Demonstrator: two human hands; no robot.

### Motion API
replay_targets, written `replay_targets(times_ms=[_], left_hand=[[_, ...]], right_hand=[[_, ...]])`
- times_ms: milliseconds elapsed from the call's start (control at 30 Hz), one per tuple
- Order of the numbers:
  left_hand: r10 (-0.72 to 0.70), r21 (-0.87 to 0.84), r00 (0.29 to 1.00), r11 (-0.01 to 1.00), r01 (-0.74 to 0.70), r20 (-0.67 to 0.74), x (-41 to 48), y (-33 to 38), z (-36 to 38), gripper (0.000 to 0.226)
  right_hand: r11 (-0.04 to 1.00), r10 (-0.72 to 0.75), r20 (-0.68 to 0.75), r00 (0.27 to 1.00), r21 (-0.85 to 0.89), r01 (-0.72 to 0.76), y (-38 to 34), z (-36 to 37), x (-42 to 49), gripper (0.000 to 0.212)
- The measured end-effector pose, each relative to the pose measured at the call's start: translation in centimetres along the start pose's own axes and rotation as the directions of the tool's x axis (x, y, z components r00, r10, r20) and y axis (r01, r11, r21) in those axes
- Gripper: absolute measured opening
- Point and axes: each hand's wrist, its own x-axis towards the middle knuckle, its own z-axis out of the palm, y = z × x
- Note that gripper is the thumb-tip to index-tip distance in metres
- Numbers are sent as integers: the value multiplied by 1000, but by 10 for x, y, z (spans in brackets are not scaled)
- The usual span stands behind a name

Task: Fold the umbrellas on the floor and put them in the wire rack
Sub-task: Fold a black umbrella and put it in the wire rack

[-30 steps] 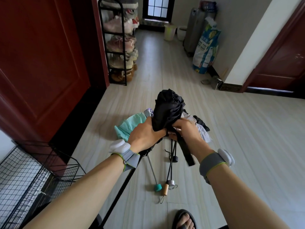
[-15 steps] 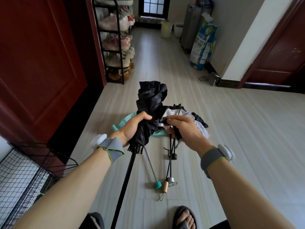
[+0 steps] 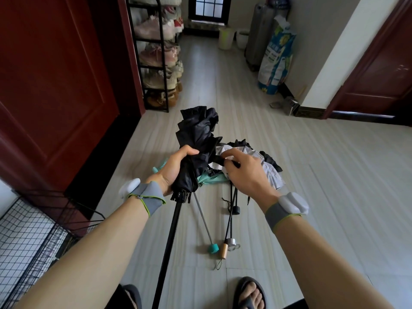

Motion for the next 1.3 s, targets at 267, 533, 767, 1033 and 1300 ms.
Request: replay_targets(times_ms=[267, 533, 767, 1033, 1300], left_hand=[[-29, -165, 996, 985, 42, 82, -5, 4, -1, 38], [-122, -136, 980, 980, 144, 159, -8, 5, 5, 38], [-132, -98, 982, 984, 146, 135, -10, 3, 5, 39], [-168, -66, 953, 979, 190, 253, -15, 3, 17, 40], [-162, -86, 944, 977, 194, 288, -18, -1, 31, 39]], right_hand=[[994, 54, 20, 998, 95, -55, 7, 1, 1, 10], [981, 144, 89, 985, 119, -155, 7, 4, 2, 14], [961, 148, 147, 978, 213, -178, 6, 0, 5, 7], [993, 85, 103, 991, 69, -92, 17, 3, 4, 14], [989, 139, -12, 990, 59, -138, 22, 0, 11, 8]])
